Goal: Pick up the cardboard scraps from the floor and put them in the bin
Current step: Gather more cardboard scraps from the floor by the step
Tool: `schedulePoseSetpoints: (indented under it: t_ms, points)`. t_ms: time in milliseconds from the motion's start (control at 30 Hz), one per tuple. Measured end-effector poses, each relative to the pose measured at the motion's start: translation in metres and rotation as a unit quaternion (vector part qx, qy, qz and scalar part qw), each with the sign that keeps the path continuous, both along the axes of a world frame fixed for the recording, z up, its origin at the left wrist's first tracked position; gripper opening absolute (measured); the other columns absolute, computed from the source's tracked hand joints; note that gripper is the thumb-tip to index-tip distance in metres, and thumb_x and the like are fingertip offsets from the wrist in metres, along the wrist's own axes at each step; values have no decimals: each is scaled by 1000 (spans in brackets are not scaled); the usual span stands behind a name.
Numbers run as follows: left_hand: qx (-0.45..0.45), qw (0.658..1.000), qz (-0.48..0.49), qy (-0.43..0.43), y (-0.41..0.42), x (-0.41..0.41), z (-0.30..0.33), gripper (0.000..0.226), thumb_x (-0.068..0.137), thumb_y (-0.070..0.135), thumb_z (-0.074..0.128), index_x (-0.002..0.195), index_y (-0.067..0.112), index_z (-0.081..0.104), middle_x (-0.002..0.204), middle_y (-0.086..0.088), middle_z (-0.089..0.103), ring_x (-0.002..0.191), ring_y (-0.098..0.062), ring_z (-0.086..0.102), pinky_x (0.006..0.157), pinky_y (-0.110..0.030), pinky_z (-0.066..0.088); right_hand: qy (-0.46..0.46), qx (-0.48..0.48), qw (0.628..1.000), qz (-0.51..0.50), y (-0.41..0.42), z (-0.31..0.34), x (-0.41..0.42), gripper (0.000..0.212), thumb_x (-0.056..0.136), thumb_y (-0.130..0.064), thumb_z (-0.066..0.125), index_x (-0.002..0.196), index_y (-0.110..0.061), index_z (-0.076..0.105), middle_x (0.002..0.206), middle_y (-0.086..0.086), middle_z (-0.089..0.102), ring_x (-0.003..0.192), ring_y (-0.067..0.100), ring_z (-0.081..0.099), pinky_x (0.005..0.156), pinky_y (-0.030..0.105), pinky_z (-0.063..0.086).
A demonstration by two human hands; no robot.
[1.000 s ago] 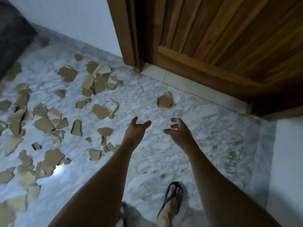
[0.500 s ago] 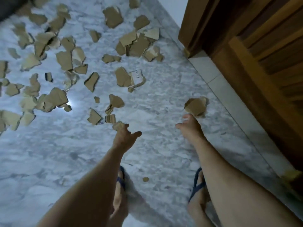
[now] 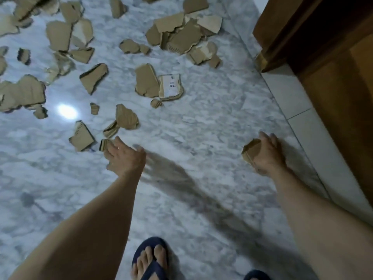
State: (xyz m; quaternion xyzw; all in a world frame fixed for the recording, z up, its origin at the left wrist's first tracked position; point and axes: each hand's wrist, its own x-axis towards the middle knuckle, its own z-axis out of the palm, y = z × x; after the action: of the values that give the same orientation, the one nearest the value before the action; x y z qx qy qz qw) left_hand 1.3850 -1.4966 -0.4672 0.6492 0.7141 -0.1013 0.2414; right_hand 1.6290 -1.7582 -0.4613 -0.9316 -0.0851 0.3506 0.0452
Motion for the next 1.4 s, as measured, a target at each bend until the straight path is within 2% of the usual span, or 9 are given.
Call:
schedulePoseSetpoints:
  t_ms: [100, 233, 333, 433, 633, 900, 1100, 1267, 1400]
  points:
    - [-39, 998, 47, 11, 7, -18, -22, 66, 85, 33, 62, 143, 18, 34, 156, -12, 26, 138, -42, 29, 109, -58, 32, -11, -30, 999, 42, 11, -19, 21, 86, 91, 1, 55, 160, -23, 10, 167, 8, -4, 153, 32, 4, 121, 48, 21]
    - [-48, 998, 34, 2, 10, -25, -19, 67, 85, 32, 70, 143, 20, 38, 152, -11, 26, 136, -43, 29, 106, -57, 35, -18, -62, 993, 94, 48, -5, 36, 65, 83, -8, 73, 139, -16, 41, 149, 21, 31, 123, 42, 48, 97, 46, 47]
    - [-56, 997, 39, -46, 24, -29, -16, 69, 83, 26, 77, 141, 18, 41, 157, -14, 18, 141, -46, 22, 109, -57, 38, 6, -81, 984, 157, 87, 8, 23, 65, 80, -32, 81, 135, -17, 50, 133, 17, 55, 112, 35, 57, 87, 37, 47]
    - [-55, 990, 72, -106, 31, -38, -21, 66, 78, 20, 83, 134, 15, 47, 153, -17, 20, 133, -47, 36, 108, -50, 43, 48, -43, 980, 191, 134, 2, -6, 90, 76, -49, 83, 150, -20, 40, 146, 13, 49, 128, 35, 51, 103, 43, 45]
    - [-59, 983, 67, -161, 28, -66, -23, 59, 70, 19, 87, 117, 9, 53, 124, -17, 56, 113, -39, 56, 93, -45, 52, 2, 3, 957, 291, 204, 3, -59, 68, 86, -42, 74, 142, -20, 43, 140, 10, 54, 125, 33, 53, 93, 39, 44]
    - [-2, 976, 32, -217, 70, -84, -9, 23, 78, 9, 77, 99, 10, 68, 96, -9, 63, 92, -28, 60, 73, -33, 49, 129, 198, 954, 186, 291, 13, -102, 82, 76, -38, 84, 141, -16, 40, 136, 11, 54, 120, 32, 55, 103, 48, 47]
    - [19, 971, -235, -44, 72, -84, -33, 37, 94, 41, 64, 116, 12, 69, 135, -11, 38, 129, -37, 33, 97, -46, 43, 146, 156, 937, 275, 337, -5, -135, 108, 77, -29, 85, 158, -22, 14, 152, 14, 42, 133, 36, 47, 100, 41, 46]
    - [-13, 977, -148, -155, 74, -80, -39, 5, 86, 10, 68, 90, 8, 70, 110, -15, 58, 101, -35, 60, 78, -32, 47, 40, 80, 919, 385, 339, -25, -151, 105, 66, -35, 89, 148, -31, 25, 135, 15, 54, 120, 38, 54, 97, 47, 49]
    - [-40, 977, -93, -189, 90, -86, -32, 18, 79, 4, 66, 91, 14, 57, 97, -14, 66, 95, -33, 63, 72, -33, 48, 0, 79, 925, 372, 339, -27, -151, 89, 67, -36, 91, 137, -24, 36, 137, 13, 38, 128, 36, 42, 98, 47, 42]
